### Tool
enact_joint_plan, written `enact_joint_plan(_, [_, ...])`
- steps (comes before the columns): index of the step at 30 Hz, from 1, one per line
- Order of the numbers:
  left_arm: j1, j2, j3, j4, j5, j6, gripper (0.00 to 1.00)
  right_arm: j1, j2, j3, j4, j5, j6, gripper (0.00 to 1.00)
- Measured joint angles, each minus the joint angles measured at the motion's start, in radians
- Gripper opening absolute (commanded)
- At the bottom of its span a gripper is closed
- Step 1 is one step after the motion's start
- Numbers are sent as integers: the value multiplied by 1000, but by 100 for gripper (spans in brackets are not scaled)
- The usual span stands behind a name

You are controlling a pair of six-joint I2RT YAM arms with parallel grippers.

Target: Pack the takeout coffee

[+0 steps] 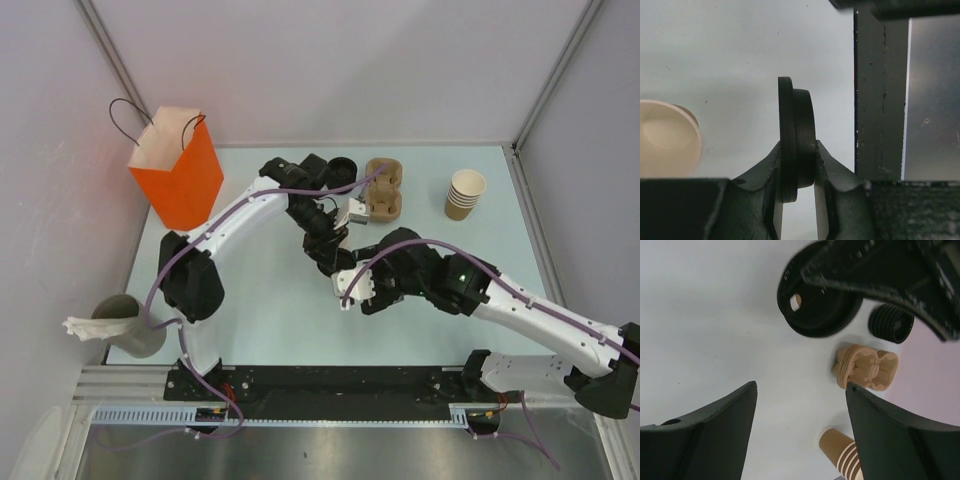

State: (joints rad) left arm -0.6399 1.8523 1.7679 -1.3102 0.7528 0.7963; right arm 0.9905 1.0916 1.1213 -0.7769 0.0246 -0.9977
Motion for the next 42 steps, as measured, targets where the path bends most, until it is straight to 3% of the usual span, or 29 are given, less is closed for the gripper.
enact_joint_plan(12, [15, 125, 101, -26, 70, -38, 17, 158, 34, -78, 71, 4, -1, 69])
enact_joint_plan(23, [15, 125, 121, -32, 97, -58, 17, 192, 45, -228, 176, 35, -20, 65])
enact_joint_plan(42, [7, 125, 118, -32, 100, -62, 17, 194, 108, -232, 329, 156, -96, 57])
